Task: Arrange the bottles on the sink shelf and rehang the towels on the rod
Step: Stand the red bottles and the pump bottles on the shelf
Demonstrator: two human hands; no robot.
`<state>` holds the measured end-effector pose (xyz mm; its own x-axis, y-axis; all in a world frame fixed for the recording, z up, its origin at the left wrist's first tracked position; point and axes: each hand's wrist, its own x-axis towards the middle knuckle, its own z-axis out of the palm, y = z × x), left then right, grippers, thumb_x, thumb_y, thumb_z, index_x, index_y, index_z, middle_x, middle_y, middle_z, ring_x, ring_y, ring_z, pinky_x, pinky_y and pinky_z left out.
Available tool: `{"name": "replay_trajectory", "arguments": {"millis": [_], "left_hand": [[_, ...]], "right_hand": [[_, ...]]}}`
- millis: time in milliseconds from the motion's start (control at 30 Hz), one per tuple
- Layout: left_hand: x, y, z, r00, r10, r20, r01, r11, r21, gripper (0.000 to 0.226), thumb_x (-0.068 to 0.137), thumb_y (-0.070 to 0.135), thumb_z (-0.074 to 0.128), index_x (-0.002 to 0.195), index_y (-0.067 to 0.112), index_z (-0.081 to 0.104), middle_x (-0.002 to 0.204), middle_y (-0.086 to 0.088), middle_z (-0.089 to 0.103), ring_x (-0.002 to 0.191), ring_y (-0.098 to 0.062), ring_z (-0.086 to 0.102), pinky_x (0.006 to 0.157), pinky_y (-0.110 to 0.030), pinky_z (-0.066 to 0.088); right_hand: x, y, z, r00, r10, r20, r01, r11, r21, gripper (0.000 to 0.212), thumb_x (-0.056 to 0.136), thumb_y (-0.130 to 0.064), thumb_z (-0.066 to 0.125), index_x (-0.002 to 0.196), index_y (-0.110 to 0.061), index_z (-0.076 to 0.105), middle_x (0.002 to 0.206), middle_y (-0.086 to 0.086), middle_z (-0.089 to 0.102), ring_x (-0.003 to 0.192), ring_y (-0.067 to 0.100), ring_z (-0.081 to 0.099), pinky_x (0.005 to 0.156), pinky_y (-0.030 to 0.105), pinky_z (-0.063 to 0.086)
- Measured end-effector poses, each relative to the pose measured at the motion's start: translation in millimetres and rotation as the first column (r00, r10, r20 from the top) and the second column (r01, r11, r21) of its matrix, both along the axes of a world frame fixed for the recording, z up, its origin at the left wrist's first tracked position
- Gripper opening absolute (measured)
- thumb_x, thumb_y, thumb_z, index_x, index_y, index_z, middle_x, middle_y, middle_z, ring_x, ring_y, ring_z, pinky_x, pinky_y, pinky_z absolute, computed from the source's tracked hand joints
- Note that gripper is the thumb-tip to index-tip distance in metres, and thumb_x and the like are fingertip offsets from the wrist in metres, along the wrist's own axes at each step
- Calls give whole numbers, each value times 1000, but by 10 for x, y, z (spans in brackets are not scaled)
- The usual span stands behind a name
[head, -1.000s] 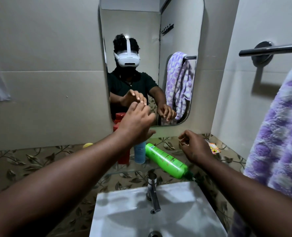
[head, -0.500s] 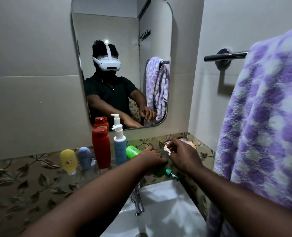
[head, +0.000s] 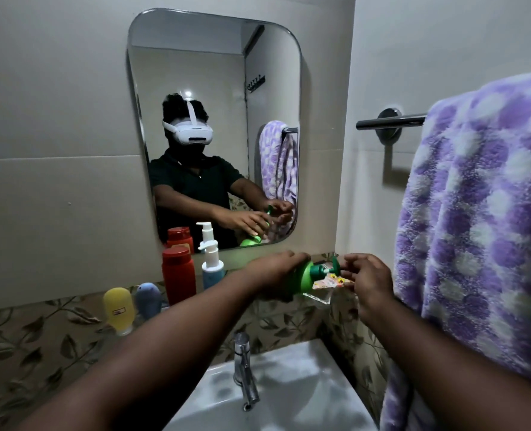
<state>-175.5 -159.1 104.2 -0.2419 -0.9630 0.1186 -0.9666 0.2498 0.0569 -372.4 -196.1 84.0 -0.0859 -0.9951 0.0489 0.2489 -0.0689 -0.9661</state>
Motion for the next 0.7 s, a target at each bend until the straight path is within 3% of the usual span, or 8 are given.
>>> {"name": "replay_trajectory", "arguments": {"millis": [100, 167, 267, 367, 433, 500, 567, 700], "left_hand": [[91, 23, 83, 989, 34, -142, -52, 991, -123, 92, 71, 25, 88, 148, 18, 38, 136, -14, 56, 117, -35, 59, 93, -45, 54], [148, 52, 132, 964, 62, -258, -111, 977, -181, 90, 70, 30, 89, 144, 17, 40, 139, -14, 56, 121, -34, 57, 95, -41, 52], [201, 74, 153, 892, 139, -430, -245, 948, -201, 94, 70, 34, 90, 145, 16, 36, 139, -13, 56, 123, -31, 57, 92, -36, 51], [211, 68, 158, 821, 224, -525, -376, 905, -202, 93, 64, 47, 91, 135, 19, 38, 131, -10, 59, 116, -30, 61, 92, -44, 54], [208, 72, 161, 784, 286, -550, -452, 871, -192, 89, 63, 49, 91, 129, 20, 38, 127, -8, 59, 112, -29, 61, 90, -43, 55], [235, 78, 178, 768, 322, -554, -502, 840, -208, 86, 63, 52, 92, 124, 22, 39, 126, -8, 59, 112, -29, 61, 88, -41, 55], [313, 77, 212, 761, 362, -538, -530, 826, -193, 83, 65, 55, 90, 124, 22, 42, 127, -8, 60, 115, -29, 61, 88, -39, 54], [491, 63, 356, 799, 453, -395, -535, 836, -121, 72, 73, 53, 87, 128, 18, 57, 125, -7, 67, 115, -28, 64, 91, -38, 54]], "right_hand": [[60, -9, -41, 996, 70, 55, -73, 996, 54, 21, 98, 6, 42, 105, -5, 58, 81, 19, 63, 59, 19, 53, 46, 20, 42], [167, -24, -159, 963, 177, -203, -186, 982, -24, 22, 91, 12, 58, 104, -5, 63, 98, 23, 69, 72, 22, 63, 59, 24, 52], [423, -20, -339, 769, 337, -544, -434, 899, -56, 45, 75, 9, 80, 112, -9, 63, 113, 14, 71, 98, 28, 69, 79, 35, 60], [781, 18, -399, 719, 418, -555, -536, 842, -60, 57, 73, 9, 82, 119, -9, 55, 108, 2, 65, 93, 14, 64, 63, 18, 57], [1005, -9, -417, 803, 375, -464, -461, 883, -84, 47, 78, 13, 75, 114, -10, 57, 106, 6, 66, 87, 14, 62, 62, 17, 57], [1151, -145, -472, 822, 269, -501, -377, 918, -126, 43, 76, 7, 76, 109, -18, 63, 108, 4, 72, 91, 19, 67, 77, 33, 62], [1211, -350, -559, 728, 256, -636, -440, 886, -147, 48, 70, -5, 80, 110, -30, 66, 105, -6, 75, 98, 18, 70, 88, 46, 60], [1229, -601, -582, 605, 356, -712, -608, 784, -124, 53, 66, -11, 80, 114, -30, 66, 105, -6, 77, 100, 18, 72, 90, 50, 59]]}}
